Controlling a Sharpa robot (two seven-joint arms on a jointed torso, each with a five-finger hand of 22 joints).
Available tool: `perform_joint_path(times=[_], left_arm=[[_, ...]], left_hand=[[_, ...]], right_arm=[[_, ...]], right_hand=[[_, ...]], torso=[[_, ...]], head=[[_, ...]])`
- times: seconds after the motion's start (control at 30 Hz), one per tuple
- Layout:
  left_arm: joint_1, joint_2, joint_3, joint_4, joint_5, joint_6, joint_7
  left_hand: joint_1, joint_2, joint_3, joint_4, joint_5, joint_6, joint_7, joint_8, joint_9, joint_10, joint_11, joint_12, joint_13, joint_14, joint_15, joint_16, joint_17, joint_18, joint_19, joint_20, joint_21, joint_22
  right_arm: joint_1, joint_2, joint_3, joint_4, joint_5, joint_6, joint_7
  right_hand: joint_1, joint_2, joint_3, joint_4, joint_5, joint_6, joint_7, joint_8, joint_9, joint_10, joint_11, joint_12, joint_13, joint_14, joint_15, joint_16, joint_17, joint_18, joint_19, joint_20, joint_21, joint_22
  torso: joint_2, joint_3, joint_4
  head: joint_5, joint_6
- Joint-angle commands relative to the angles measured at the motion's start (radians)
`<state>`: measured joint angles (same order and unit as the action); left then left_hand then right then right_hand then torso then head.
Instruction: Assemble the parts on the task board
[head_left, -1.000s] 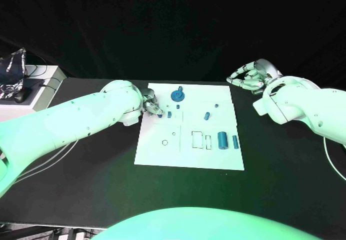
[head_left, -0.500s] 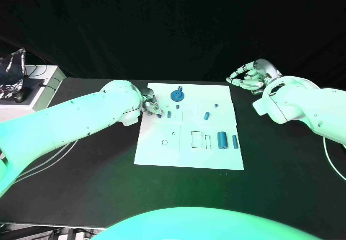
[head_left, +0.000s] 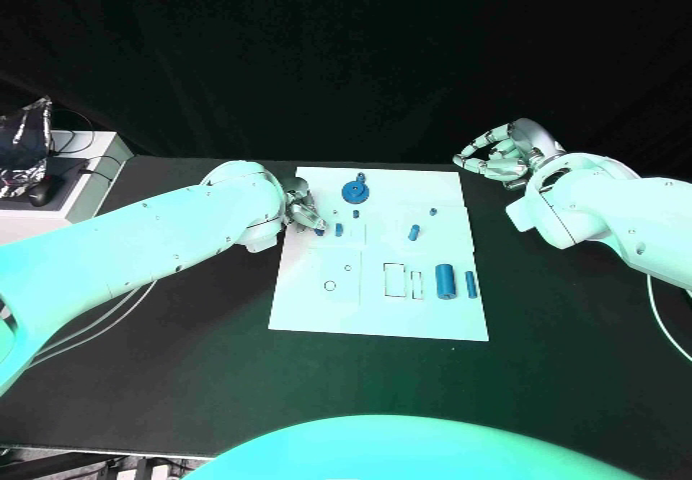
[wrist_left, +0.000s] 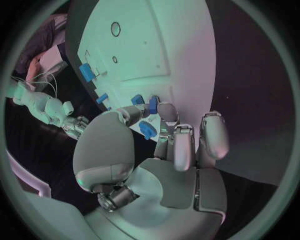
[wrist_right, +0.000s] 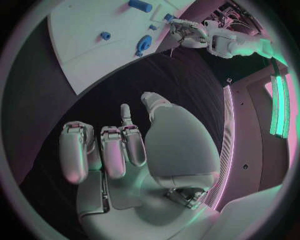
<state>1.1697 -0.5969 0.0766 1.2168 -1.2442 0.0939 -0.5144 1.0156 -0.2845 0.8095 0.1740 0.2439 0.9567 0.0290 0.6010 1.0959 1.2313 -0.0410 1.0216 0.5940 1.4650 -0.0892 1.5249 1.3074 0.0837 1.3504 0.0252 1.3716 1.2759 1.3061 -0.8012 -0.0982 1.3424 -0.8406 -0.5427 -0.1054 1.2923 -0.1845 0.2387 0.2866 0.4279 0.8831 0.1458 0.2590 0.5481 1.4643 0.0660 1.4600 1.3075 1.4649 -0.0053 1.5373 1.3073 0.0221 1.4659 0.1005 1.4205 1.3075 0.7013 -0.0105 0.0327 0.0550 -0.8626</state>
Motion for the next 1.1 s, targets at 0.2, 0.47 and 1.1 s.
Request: perform_joint_path(times=[0.2,0.47,1.1], left_arm=[[-0.011,0.0,-0.007,0.001,0.003,0.008,-0.024],[-0.011,0.001,-0.006,0.003,0.009,0.007,-0.025],[-0.011,-0.005,-0.006,-0.003,0.007,0.033,-0.032]], left_hand=[[-0.026,-0.003,-0.043,0.032,0.007,0.003,-0.003,-0.01,-0.005,-0.009,0.0,0.003,0.001,0.074,-0.005,-0.004,0.14,-0.006,0.004,-0.002,-0.006,0.001],[-0.036,-0.002,-0.081,0.056,0.009,0.005,-0.003,-0.012,-0.007,-0.009,0.001,0.004,0.001,0.074,-0.004,-0.004,0.14,-0.006,0.006,-0.002,-0.005,0.003],[-0.01,0.0,-0.094,0.051,0.013,0.004,-0.005,-0.014,-0.008,-0.012,-0.001,0.002,-0.002,0.074,-0.005,-0.005,0.139,-0.006,0.006,-0.002,-0.006,0.002]], right_arm=[[-0.001,0.0,0.0,0.0,-0.01,0.007,0.006],[-0.001,0.0,0.0,0.0,-0.01,0.007,0.006],[-0.001,-0.002,0.0,0.001,-0.011,0.008,0.004]], right_hand=[[-0.001,-0.011,0.007,-0.001,0.004,-0.009,-0.001,0.004,0.001,0.0,-0.004,-0.006,0.156,0.083,-0.006,-0.003,0.172,0.014,0.043,-0.009,-0.006,0.178],[-0.001,-0.011,0.007,-0.001,0.004,-0.009,-0.001,0.004,0.001,0.0,-0.004,-0.006,0.156,0.083,-0.006,-0.003,0.172,0.014,0.043,-0.009,-0.006,0.178],[-0.001,-0.011,0.007,-0.001,0.004,-0.009,-0.001,0.004,0.001,0.0,-0.004,-0.006,0.156,0.083,-0.006,-0.003,0.172,0.014,0.043,-0.009,-0.006,0.178]], torso=[[0.0,0.0004,-0.0005],[-0.001,0.0004,0.0001],[0.0,-0.0005,0.0001]], head=[[0.0,0.001],[0.0,0.0],[0.003,0.0]])
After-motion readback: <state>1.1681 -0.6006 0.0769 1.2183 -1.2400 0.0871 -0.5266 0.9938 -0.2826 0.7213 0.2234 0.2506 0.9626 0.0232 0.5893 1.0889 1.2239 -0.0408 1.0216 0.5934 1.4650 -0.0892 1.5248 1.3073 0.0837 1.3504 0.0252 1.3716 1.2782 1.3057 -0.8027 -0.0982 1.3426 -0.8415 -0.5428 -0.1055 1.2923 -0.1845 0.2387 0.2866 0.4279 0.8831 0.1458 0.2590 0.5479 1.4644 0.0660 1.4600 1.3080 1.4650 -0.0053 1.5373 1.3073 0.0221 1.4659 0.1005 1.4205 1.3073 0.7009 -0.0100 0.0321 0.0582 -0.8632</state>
